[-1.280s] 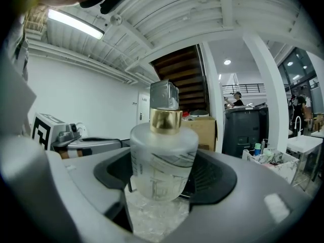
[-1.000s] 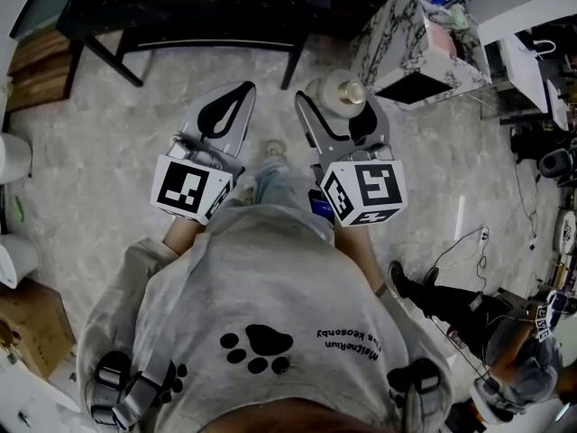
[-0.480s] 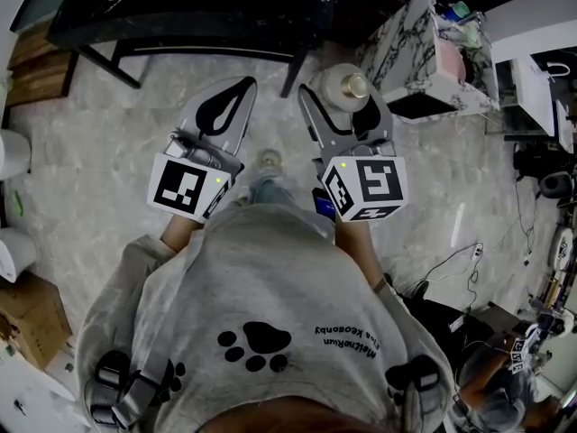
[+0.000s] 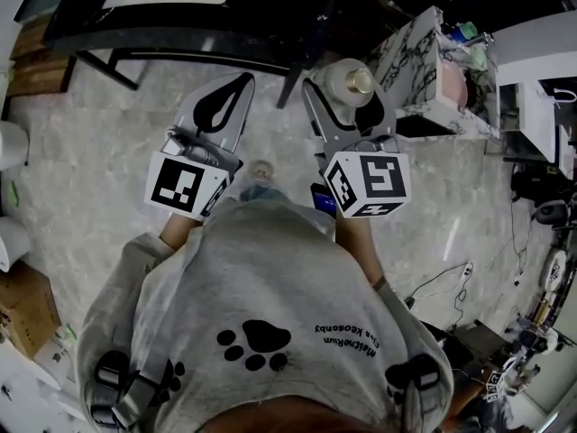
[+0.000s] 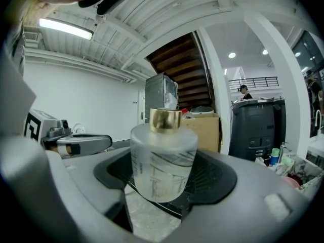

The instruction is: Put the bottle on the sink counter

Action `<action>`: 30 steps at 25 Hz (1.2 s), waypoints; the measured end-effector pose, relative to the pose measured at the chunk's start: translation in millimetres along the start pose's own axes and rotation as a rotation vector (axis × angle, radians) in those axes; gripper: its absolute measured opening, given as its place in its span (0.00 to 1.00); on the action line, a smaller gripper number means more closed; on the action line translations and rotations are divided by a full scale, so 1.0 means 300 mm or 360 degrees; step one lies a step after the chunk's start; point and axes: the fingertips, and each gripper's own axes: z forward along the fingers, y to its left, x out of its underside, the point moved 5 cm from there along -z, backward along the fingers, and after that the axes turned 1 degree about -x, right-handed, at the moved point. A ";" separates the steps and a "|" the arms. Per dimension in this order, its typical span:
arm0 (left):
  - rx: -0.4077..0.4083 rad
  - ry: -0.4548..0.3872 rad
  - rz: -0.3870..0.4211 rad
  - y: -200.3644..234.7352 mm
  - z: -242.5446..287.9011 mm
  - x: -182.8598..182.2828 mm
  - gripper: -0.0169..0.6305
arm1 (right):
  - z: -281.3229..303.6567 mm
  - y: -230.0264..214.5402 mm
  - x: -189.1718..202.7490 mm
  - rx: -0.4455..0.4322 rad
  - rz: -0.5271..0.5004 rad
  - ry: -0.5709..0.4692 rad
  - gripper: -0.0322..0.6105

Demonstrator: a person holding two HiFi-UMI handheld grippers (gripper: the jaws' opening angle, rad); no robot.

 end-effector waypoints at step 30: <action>-0.0099 -0.0018 0.0047 0.083 0.125 0.007 0.03 | 0.153 -0.114 -0.027 -0.0069 -0.0022 -0.0065 0.58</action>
